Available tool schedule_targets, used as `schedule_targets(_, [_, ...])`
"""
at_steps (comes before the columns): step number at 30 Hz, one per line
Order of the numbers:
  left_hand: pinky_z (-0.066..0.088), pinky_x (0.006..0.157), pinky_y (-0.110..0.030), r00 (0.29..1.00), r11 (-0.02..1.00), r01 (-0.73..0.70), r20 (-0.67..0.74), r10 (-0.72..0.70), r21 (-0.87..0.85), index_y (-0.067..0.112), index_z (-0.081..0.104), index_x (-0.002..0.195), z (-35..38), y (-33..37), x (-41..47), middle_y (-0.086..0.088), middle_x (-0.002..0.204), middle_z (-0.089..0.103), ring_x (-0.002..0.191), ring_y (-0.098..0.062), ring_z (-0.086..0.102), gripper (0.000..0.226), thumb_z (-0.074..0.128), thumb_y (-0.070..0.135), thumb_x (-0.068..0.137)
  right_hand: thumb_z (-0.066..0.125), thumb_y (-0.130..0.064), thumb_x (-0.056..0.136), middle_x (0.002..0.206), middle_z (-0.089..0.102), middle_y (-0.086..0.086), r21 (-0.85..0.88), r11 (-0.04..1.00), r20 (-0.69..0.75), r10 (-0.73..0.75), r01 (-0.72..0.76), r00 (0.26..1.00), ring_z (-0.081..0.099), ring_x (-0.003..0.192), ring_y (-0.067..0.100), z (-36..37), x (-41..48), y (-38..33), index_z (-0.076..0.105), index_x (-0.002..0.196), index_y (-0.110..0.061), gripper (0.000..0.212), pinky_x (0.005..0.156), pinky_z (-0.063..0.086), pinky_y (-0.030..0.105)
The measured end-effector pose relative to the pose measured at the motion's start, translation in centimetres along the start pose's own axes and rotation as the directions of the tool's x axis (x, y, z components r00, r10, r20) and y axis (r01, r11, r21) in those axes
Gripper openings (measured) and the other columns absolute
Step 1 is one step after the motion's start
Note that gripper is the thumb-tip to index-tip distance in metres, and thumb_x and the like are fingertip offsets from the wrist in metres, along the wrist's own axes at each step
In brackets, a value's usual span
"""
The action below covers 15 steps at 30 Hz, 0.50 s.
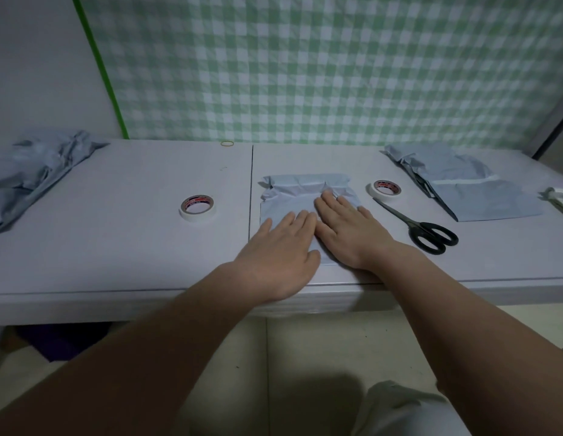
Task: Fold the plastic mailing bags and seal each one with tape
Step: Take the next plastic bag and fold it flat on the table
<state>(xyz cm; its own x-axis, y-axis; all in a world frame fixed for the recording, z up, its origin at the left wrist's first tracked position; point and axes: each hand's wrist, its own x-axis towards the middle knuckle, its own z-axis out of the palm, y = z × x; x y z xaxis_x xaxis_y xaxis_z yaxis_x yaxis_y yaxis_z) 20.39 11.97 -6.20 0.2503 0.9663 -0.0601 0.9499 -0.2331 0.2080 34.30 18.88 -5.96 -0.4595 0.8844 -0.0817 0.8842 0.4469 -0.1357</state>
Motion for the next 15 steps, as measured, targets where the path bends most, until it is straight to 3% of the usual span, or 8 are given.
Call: schedule_targets(15, [-0.002,0.120,-0.038,1.000,0.999,0.007,0.022,-0.008,0.040,0.015,-0.003,0.152,-0.01,-0.40,-0.22,-0.001,0.161,-0.007,0.147,-0.013,-0.007,0.060,0.019,0.038,0.101,0.015,-0.040,0.102,0.160,-0.007,-0.002,-0.015,0.999,-0.010,0.038,-0.039,0.999,-0.003,0.147,0.016,0.28,-0.46,-0.49,0.002,0.152,-0.020,0.056,0.117,0.002,0.041])
